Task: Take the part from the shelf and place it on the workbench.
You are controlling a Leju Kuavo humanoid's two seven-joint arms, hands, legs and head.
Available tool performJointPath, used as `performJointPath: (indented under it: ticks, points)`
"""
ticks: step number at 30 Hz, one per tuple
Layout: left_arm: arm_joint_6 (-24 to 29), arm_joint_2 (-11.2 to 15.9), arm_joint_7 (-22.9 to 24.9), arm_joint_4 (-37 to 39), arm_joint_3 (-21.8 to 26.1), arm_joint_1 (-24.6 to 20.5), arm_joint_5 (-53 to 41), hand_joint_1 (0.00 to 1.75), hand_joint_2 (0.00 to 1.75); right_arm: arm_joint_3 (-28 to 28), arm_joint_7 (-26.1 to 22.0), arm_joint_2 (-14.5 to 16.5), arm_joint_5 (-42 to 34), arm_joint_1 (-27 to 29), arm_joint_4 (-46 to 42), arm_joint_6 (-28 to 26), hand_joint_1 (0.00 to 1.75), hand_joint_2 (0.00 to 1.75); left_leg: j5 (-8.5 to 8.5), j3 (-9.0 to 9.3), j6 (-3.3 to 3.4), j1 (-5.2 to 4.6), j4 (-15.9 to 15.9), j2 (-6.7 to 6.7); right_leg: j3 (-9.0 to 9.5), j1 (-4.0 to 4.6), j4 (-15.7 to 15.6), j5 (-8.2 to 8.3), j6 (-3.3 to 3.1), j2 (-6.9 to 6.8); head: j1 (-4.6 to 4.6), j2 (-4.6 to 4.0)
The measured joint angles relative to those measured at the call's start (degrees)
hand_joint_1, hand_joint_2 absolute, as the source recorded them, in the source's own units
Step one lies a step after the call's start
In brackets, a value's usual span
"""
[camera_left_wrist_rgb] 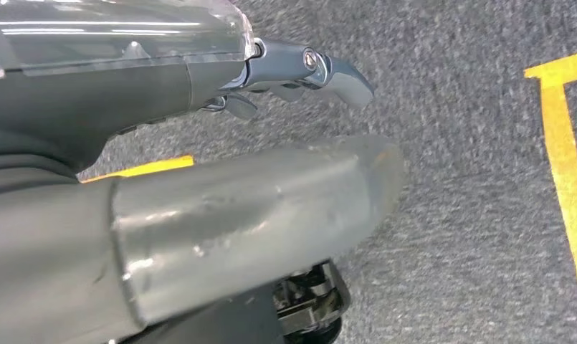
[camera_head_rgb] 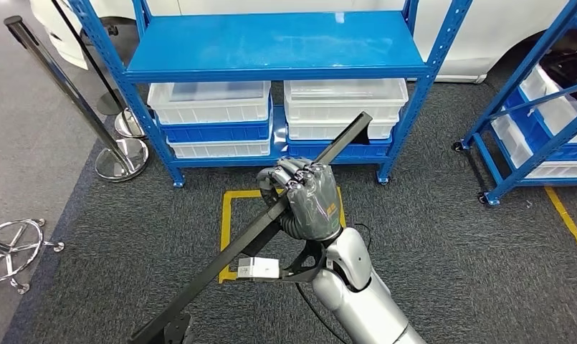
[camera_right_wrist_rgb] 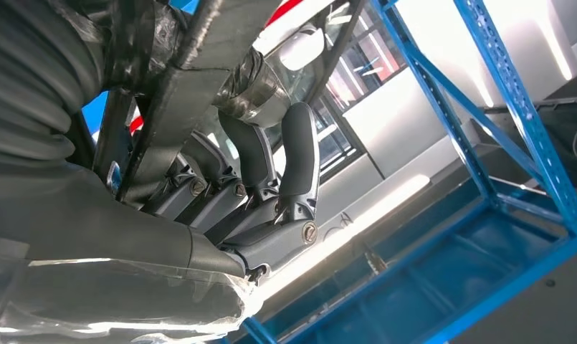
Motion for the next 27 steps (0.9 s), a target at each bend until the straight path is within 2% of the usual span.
performJointPath:
  ticks: [1,3,4,5,6,7,8,9,10,11,12,14,15,16,18,19,20,21,22,23,24,25,26,27]
  points:
    - [0.0,0.0,0.1,0.0,0.0,0.2,-0.1,0.0,0.0,0.0,0.0,0.0,0.0,0.0,0.1,0.0,1.75,1.75,-2.47,-0.62,-0.26,0.06,1.9,-0.07,-0.76,-0.13,-0.1,0.76,-0.47,-0.12,-0.03,0.0]
    - [-0.1,0.0,0.2,0.0,0.0,0.2,-0.4,0.0,0.0,0.2,0.0,0.0,0.1,0.0,0.1,0.0,1.75,1.75,-8.51,-2.08,-0.58,0.24,8.6,-0.08,-2.53,-0.06,0.2,2.16,-1.03,-0.28,-0.08,0.0]
    - [-0.1,0.0,0.3,0.0,0.0,0.0,-0.6,0.0,0.0,0.3,0.0,0.0,0.2,0.0,0.1,0.0,1.75,1.75,-10.04,-2.53,-0.68,0.26,12.4,-0.07,-3.53,0.01,0.3,2.84,-1.07,-0.35,-0.08,0.0]
    - [-0.1,0.0,0.4,0.0,0.0,-0.2,-0.7,0.0,0.0,0.4,0.0,0.0,0.3,0.0,0.1,0.0,1.75,1.75,-9.98,-2.49,-0.72,0.26,15.1,-0.07,-4.58,0.06,0.5,3.54,-1.06,-0.42,-0.08,0.0]
    - [-0.1,0.0,0.5,0.0,0.0,-0.4,-0.9,0.0,0.0,0.5,0.0,0.0,0.3,0.0,0.1,0.0,1.75,1.75,-8.63,-1.73,-0.71,0.26,16.3,-0.07,-5.64,0.1,0.8,4.23,-1.02,-0.47,-0.08,0.0]
    - [-0.1,0.0,0.6,0.0,0.0,-0.6,-1.0,0.0,0.0,0.7,0.1,0.0,0.4,0.0,0.1,0.0,1.75,1.75,-6.74,-0.04,-0.6,0.25,15.6,-0.08,-6.7,0.11,1.0,4.9,-0.95,-0.49,-0.08,0.0]
    - [-0.2,0.0,0.6,0.0,0.0,-0.8,-1.1,0.0,0.0,0.8,0.2,0.0,0.5,0.0,0.1,0.0,1.75,1.75,-5.53,2.63,-0.4,0.24,12.9,-0.1,-7.61,0.11,1.2,5.54,-0.83,-0.47,-0.08,0.0]
    - [-0.2,0.0,0.7,0.0,0.0,-1.0,-1.2,0.0,0.0,0.9,0.3,0.0,0.6,0.0,0.0,0.0,1.75,1.75,-5.64,6.13,-0.17,0.14,8.6,-0.13,-8.35,0.18,1.5,6.12,-0.62,-0.42,-0.08,0.0]
    - [-0.2,0.0,0.7,0.0,0.0,-1.3,-1.2,0.0,0.0,1.0,0.4,0.0,0.8,0.0,0.0,0.0,1.75,1.75,-6.7,9.41,0.06,0.04,4.1,-0.16,-8.89,0.24,1.7,6.71,-0.35,-0.42,-0.08,0.0]
    - [-0.3,0.0,0.7,0.0,0.0,-1.6,-1.3,0.0,0.0,1.1,0.6,0.0,1.0,0.0,0.0,0.0,1.75,1.75,-7.97,11.73,0.27,-0.11,0.5,-0.21,-9.24,0.25,1.7,7.36,-0.06,-0.45,-0.08,0.0]
    - [-0.3,0.0,0.7,0.0,0.0,-1.9,-1.3,0.0,0.0,1.2,0.7,0.1,1.3,0.0,0.0,0.0,1.75,1.75,-8.77,12.93,0.45,-0.28,-1.7,-0.25,-9.47,0.24,1.5,8.05,0.27,-0.52,-0.08,0.0]
    - [-0.4,0.0,0.8,0.0,0.0,-2.1,-1.4,0.0,0.0,1.4,0.8,0.1,1.6,0.0,0.0,0.0,1.75,1.75,-7.87,12.27,1.01,-0.19,-2.7,-0.12,-9.94,0.24,1.2,9.0,0.93,-0.46,-0.05,0.0]
    - [-0.4,-0.1,0.8,0.0,0.0,-2.2,-1.4,0.0,0.0,1.5,0.9,0.1,1.7,0.0,0.0,0.0,1.75,1.75,-7.0,11.63,1.46,-0.07,-2.9,0.01,-10.38,0.25,1.7,7.91,1.21,-0.32,-0.03,0.0]
    - [-0.4,-0.1,0.9,0.0,0.0,-2.2,-1.4,0.0,0.0,1.5,0.9,0.1,1.7,0.0,0.0,0.0,1.75,1.75,-6.08,10.79,1.9,0.05,-3.2,0.17,-11.0,0.27,3.3,5.68,1.44,-0.16,-0.01,0.0]
    - [-0.5,-0.2,0.9,0.0,0.0,-2.3,-1.4,0.0,0.0,1.5,1.0,0.1,1.7,0.0,0.1,0.0,1.75,1.75,-4.4,8.75,2.5,-0.02,-3.0,0.29,-12.5,0.16,9.6,-0.73,1.71,-0.03,0.01,0.0]
    - [-0.5,-0.2,0.9,0.0,0.0,-2.3,-1.4,0.0,0.0,1.5,1.0,0.1,1.6,0.0,0.1,0.0,1.75,1.75,-3.65,7.63,2.55,-0.11,-2.9,0.31,-13.03,0.14,13.3,-2.59,1.82,-0.03,0.0,0.0]
    - [-0.5,-0.2,0.9,0.0,0.0,-2.3,-1.4,0.0,0.0,1.6,1.0,0.1,1.4,0.0,0.1,0.0,1.75,1.75,-2.88,6.46,2.54,-0.19,-2.6,0.33,-13.17,0.14,16.3,-2.83,1.86,-0.03,-0.01,0.0]
    - [-0.5,-0.2,0.8,0.0,-0.1,-2.3,-1.5,0.0,0.0,1.6,1.0,0.1,1.1,0.0,0.2,0.0,1.75,1.75,-2.19,5.3,2.49,-0.26,-2.4,0.36,-12.72,0.14,18.0,-1.6,1.84,-0.03,-0.01,0.0]
    - [-0.5,-0.2,0.8,0.0,-0.1,-2.4,-1.6,0.0,0.0,1.7,1.0,0.1,0.7,0.0,0.3,0.0,1.75,1.75,-1.5,4.1,2.39,-0.31,-2.1,0.37,-11.38,0.14,17.9,0.34,1.73,-0.03,-0.01,0.0]
    - [-0.5,-0.2,0.7,0.0,-0.1,-2.4,-1.8,0.0,0.0,1.8,1.0,0.1,0.3,0.0,0.5,0.0,1.75,1.75,-0.84,3.04,2.25,-0.35,-1.7,0.36,-9.01,0.16,15.9,1.83,1.51,-0.02,-0.01,0.0]
    - [-0.4,-0.2,0.6,0.0,-0.1,-2.4,-1.9,0.0,0.0,1.9,1.0,0.3,0.1,-0.1,0.6,0.0,1.75,1.75,-0.29,2.18,2.06,-0.46,-1.4,0.3,-5.53,0.26,12.1,1.82,1.21,0.0,-0.01,0.0]
    - [-0.3,-0.2,0.5,0.0,-0.1,-2.4,-2.0,0.0,0.0,2.1,1.0,0.5,0.0,-0.2,0.6,0.0,1.75,1.75,0.26,1.54,1.8,-0.55,-1.1,0.26,-1.88,0.39,7.3,0.57,0.88,0.03,-0.02,0.0]
    - [-0.2,-0.1,0.5,0.0,-0.2,-2.4,-2.1,0.0,0.0,2.3,0.9,0.7,-0.1,-0.3,0.7,0.0,1.75,1.75,0.86,1.15,1.52,-0.6,-0.9,0.23,0.87,0.59,3.3,-0.96,0.62,0.07,-0.03,0.0]
    - [-0.2,-0.1,0.5,0.0,-0.2,-2.4,-2.1,0.0,0.0,2.4,0.9,1.0,-0.2,-0.3,0.9,0.0,1.75,1.75,1.51,0.89,1.21,-0.57,-1.0,0.23,2.51,0.83,0.5,-2.14,0.4,0.11,-0.04,0.0]
